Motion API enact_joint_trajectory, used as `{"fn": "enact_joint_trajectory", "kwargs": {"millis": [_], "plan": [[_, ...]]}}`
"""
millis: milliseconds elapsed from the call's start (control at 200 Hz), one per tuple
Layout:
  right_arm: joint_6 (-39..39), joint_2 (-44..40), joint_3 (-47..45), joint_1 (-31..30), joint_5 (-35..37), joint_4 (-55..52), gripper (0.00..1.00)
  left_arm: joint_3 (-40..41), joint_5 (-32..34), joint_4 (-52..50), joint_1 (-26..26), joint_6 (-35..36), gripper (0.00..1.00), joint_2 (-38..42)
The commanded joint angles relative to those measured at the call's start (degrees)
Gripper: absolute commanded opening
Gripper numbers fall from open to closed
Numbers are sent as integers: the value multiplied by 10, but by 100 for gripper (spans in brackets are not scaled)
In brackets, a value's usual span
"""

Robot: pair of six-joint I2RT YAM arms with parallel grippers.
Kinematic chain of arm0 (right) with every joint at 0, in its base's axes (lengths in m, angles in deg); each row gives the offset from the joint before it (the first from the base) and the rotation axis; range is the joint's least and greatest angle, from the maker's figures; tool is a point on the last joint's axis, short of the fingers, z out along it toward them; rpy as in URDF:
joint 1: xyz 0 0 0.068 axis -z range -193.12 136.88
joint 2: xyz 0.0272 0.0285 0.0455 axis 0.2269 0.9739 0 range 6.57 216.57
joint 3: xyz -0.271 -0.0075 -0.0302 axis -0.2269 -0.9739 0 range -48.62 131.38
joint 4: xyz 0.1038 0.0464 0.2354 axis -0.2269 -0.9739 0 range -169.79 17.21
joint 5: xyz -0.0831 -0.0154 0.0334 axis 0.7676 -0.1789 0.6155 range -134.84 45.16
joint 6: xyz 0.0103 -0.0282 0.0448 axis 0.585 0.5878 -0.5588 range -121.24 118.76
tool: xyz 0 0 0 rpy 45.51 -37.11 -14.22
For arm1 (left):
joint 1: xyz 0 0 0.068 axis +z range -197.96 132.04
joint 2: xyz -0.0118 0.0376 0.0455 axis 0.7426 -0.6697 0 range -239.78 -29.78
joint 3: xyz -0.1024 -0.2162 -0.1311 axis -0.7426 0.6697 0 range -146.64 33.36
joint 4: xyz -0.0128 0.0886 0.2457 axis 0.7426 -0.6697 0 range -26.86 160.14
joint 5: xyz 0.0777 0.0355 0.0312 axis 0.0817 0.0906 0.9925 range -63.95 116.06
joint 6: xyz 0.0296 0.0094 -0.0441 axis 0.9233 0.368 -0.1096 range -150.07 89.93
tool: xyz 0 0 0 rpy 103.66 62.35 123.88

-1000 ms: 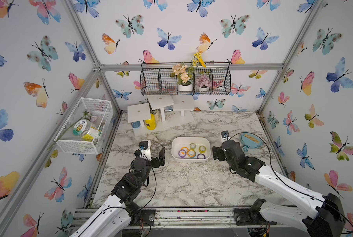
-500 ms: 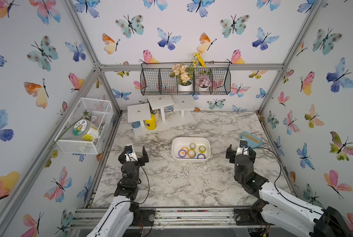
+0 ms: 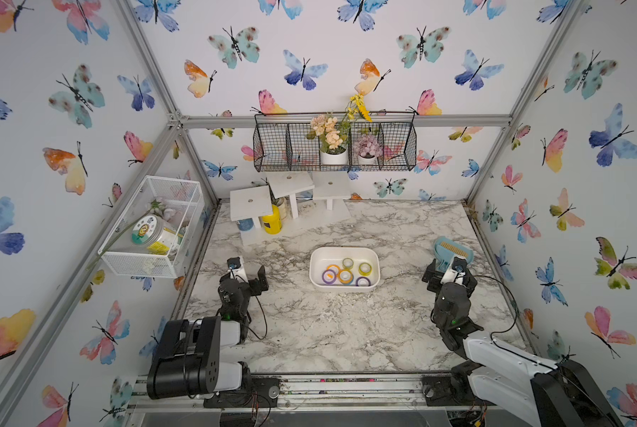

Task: Put the transparent tape into the storage box
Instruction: Reset both arms

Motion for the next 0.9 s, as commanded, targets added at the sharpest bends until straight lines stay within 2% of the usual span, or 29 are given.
{"fn": "enact_joint_trajectory", "kwargs": {"millis": [0,135,265,330,435,491,521,601,701,811,891], "plan": [[25,24,-4,7,-12,63,99,-2,18,31,-14,25,99,-4],[50,44,-5,19,-21,75,99,-4,19,23,-15,25,99,-2],[51,92,-13,54,-58,144,99,-4,18,23,-15,26,99,-2],[48,139,-16,67,-89,194,99,-3,19,23,-15,25,99,-2],[51,238,-6,73,-81,270,99,-4,18,23,-15,24,99,-2],[91,281,0,73,-97,336,99,-4,19,23,-15,25,99,-1],[95,285,8,73,-111,321,99,-3,19,23,-15,25,99,-1],[57,251,34,76,-118,199,99,-4,18,23,-15,25,99,-1],[78,271,16,77,-124,274,99,-4,19,23,-15,25,99,-1],[71,252,8,78,-148,252,99,-3,19,24,-15,25,99,-1],[74,262,9,97,-201,260,99,-3,19,24,-15,25,99,-2]]}}
